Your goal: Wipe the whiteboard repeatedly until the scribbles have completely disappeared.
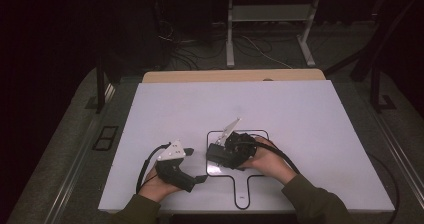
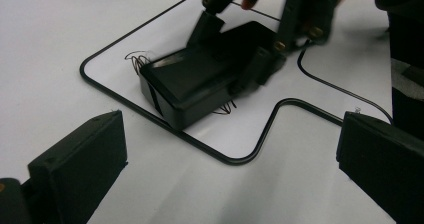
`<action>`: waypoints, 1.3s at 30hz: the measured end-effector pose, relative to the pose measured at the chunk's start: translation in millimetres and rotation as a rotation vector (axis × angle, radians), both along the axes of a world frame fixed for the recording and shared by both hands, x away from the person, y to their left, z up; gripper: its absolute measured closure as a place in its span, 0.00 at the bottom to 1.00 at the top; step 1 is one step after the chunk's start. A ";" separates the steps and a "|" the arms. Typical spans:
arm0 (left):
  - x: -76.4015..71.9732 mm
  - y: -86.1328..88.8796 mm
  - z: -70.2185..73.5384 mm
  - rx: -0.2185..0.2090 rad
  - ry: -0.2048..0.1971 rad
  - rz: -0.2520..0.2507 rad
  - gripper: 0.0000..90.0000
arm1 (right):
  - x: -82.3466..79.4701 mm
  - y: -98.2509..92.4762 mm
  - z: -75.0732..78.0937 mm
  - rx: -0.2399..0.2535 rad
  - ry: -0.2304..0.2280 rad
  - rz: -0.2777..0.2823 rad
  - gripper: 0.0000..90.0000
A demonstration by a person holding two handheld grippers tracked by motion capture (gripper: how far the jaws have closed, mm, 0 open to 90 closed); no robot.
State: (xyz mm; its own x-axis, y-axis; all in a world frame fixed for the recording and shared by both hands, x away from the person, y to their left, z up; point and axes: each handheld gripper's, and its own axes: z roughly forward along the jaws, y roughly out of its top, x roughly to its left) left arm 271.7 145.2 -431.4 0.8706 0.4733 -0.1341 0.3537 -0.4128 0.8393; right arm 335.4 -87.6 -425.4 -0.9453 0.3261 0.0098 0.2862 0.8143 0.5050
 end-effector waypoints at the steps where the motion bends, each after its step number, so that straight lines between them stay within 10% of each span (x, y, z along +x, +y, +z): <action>1: -0.3 -0.3 0.0 -0.003 0.001 0.001 0.00 | -2.3 1.3 0.3 -0.001 0.002 -0.001 0.43; 17: 0.2 0.8 -0.1 0.001 -0.001 -0.002 0.00 | 57.0 -11.8 -0.9 0.011 0.012 -0.162 0.43; 34: -0.5 -0.3 0.2 -0.001 -0.001 0.003 0.00 | -6.5 11.8 0.0 0.003 0.003 0.044 0.43; 39: -0.8 -0.6 0.1 -0.002 -0.002 0.001 0.00 | 4.3 9.1 -0.5 0.014 0.012 0.007 0.43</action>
